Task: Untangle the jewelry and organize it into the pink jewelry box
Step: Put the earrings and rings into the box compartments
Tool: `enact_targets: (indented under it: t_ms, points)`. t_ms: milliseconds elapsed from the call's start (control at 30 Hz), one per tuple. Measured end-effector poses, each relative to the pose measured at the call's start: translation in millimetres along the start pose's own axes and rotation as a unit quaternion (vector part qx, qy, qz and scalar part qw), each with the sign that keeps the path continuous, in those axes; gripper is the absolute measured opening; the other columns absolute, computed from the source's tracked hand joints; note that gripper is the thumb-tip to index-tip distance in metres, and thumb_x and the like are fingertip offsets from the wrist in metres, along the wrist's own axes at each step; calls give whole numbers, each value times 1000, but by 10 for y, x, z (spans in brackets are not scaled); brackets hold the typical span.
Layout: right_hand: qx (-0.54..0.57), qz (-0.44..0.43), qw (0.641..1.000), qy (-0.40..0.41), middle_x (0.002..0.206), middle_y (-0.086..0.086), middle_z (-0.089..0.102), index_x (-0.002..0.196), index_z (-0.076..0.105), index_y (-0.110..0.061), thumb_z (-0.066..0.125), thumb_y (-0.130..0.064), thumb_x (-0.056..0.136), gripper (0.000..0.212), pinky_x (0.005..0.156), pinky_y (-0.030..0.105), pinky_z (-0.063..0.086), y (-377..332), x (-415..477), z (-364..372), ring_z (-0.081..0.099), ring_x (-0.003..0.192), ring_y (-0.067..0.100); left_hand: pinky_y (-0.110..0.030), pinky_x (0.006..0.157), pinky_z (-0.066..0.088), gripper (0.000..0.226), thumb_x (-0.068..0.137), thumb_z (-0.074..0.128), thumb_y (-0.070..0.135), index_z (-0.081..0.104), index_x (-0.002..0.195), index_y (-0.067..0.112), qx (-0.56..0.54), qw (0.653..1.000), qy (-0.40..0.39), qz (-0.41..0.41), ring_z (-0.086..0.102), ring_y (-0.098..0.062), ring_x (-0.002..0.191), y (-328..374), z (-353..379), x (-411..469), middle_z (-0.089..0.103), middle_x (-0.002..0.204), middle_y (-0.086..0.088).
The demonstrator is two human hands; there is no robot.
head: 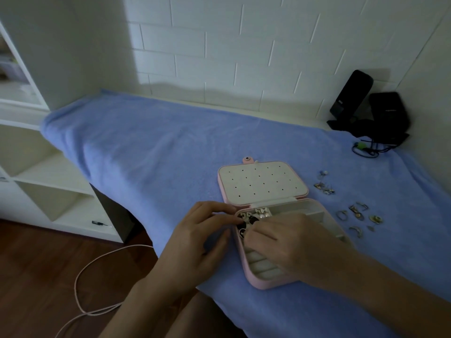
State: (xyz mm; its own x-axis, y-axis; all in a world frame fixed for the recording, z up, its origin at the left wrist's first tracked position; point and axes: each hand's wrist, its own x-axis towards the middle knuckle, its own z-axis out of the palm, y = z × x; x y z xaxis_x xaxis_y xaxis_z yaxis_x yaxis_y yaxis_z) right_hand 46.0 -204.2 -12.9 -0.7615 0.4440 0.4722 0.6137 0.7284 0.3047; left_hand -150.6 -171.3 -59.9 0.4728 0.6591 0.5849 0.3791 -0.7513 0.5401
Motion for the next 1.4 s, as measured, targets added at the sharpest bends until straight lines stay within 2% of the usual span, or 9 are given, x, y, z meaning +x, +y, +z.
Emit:
enact_targets:
  t_ms: [367, 500, 533, 600, 767, 867, 1033, 1200, 1400]
  points:
    - [106, 109, 988, -22, 69, -10, 60, 79, 66, -19, 58, -20, 85, 10, 51, 18, 37, 63, -27, -49, 49, 59, 6, -16, 91, 39, 31, 85, 45, 14, 72, 100, 15, 67, 996, -10, 55, 49, -10, 110, 62, -54, 3, 57, 119, -4]
    - [168, 188, 966, -59, 75, -13, 65, 86, 67, -27, 63, -35, 84, 9, 57, 21, 46, 133, -65, -37, 58, 66, 2, -21, 86, 44, 32, 85, 44, 13, 72, 101, 14, 56, 997, -27, 55, 52, -12, 108, 78, -18, -2, 59, 115, -3]
    - [182, 192, 962, -67, 76, -13, 65, 85, 69, -26, 65, -35, 83, 10, 61, 16, 45, 136, -62, -36, 58, 68, 2, -22, 85, 45, 32, 84, 44, 13, 72, 101, 14, 51, 997, -30, 51, 53, -12, 107, 80, -7, -4, 60, 114, -2]
    - [191, 202, 958, -69, 75, -12, 66, 81, 72, -24, 69, -34, 79, 11, 64, 9, 37, 118, -36, -41, 57, 69, 2, -22, 84, 46, 32, 84, 44, 13, 71, 101, 14, 34, 998, -23, 38, 55, -11, 106, 92, 7, -9, 60, 113, 1]
    - [188, 232, 954, -36, 71, -10, 64, 77, 73, -21, 73, -36, 72, 15, 62, 9, 33, 48, 6, -23, 54, 67, 4, -14, 86, 45, 32, 85, 43, 15, 69, 104, 15, -38, 999, 23, -20, 57, -3, 108, 160, 15, -30, 59, 115, 5]
    - [170, 228, 958, -33, 72, -10, 62, 80, 74, -22, 72, -34, 73, 14, 64, 2, 29, 20, 18, -13, 50, 72, 4, -9, 85, 42, 30, 87, 41, 16, 66, 104, 17, -43, 997, 49, -47, 56, -2, 108, 173, -15, -4, 58, 114, 8]
    - [198, 213, 955, -54, 75, -10, 60, 82, 75, -21, 70, -27, 76, 10, 67, -2, 28, 11, -8, 23, 49, 73, 2, -6, 86, 39, 30, 86, 42, 18, 69, 97, 15, -21, 999, 19, -41, 56, 0, 106, 156, -25, 23, 59, 111, 7]
    - [231, 216, 947, -58, 71, -12, 53, 78, 73, -20, 70, -19, 73, 7, 64, -5, 27, 30, 8, 34, 36, 68, -8, -8, 86, 40, 30, 87, 43, 20, 70, 99, 20, 17, 999, -20, -24, 53, 0, 105, 98, 20, 36, 58, 115, 7]
    - [197, 200, 956, -87, 71, -14, 56, 78, 74, -26, 72, -18, 68, 13, 64, -10, 23, 63, 24, -111, 37, 70, -6, -10, 83, 42, 31, 86, 43, 19, 71, 100, 19, 40, 999, -21, 3, 54, -4, 100, 117, -8, 14, 55, 118, 4]
